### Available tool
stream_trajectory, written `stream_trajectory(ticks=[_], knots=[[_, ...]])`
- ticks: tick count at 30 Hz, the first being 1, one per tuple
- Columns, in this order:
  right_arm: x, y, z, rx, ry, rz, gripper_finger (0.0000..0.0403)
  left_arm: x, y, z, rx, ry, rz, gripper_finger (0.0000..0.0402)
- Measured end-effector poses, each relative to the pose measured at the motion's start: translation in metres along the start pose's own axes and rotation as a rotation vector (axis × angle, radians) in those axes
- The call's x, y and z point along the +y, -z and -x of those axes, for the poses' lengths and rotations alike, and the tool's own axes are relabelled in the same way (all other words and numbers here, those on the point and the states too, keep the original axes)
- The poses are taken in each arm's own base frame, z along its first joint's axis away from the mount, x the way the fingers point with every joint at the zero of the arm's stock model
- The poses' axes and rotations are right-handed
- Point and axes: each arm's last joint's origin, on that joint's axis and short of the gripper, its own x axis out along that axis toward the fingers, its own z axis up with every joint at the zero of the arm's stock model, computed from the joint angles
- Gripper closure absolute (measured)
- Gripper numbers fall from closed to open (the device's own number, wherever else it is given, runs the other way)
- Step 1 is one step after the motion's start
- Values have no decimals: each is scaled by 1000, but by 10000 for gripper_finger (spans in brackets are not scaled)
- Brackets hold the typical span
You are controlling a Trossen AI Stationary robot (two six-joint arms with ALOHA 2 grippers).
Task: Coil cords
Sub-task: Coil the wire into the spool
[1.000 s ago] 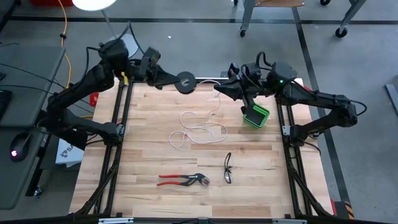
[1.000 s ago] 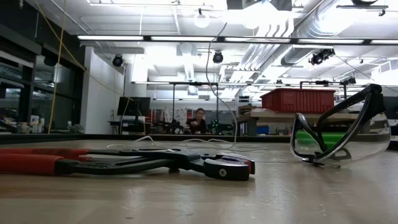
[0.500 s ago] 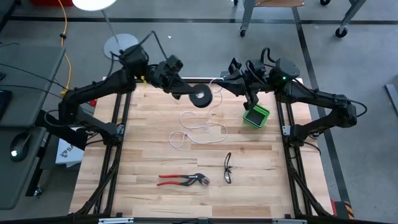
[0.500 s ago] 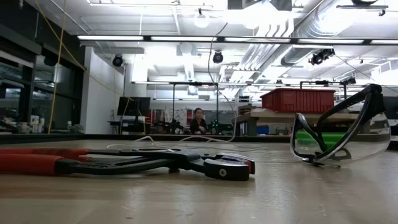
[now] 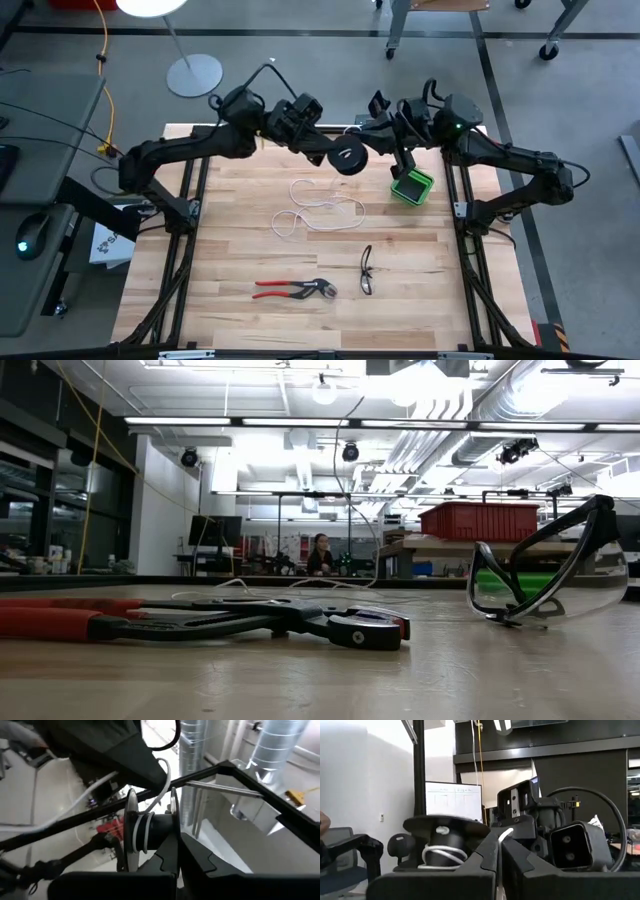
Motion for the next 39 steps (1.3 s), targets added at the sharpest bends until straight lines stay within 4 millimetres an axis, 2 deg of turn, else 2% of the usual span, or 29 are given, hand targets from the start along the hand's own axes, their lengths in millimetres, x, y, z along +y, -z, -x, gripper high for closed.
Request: stream_trajectory(ticks=[4,11,18,30,36,39], knots=[[0,0,0,-5,4,5,403,0,-4,-3,-44,73,-47,401],[-7,9,-11,-50,0,-6,403,-29,-18,-19,-75,168,-250,401],[-14,20,-21,-94,-39,-77,403,-34,-30,-32,-96,172,-318,401],[-11,16,-20,-103,-82,-185,403,-37,-49,-19,-318,131,-498,401],[-11,16,-20,-109,-75,-232,403,-35,-58,-11,-366,87,-565,401],[-10,15,-19,-97,-103,-275,403,-39,-67,0,-324,78,-565,401]])
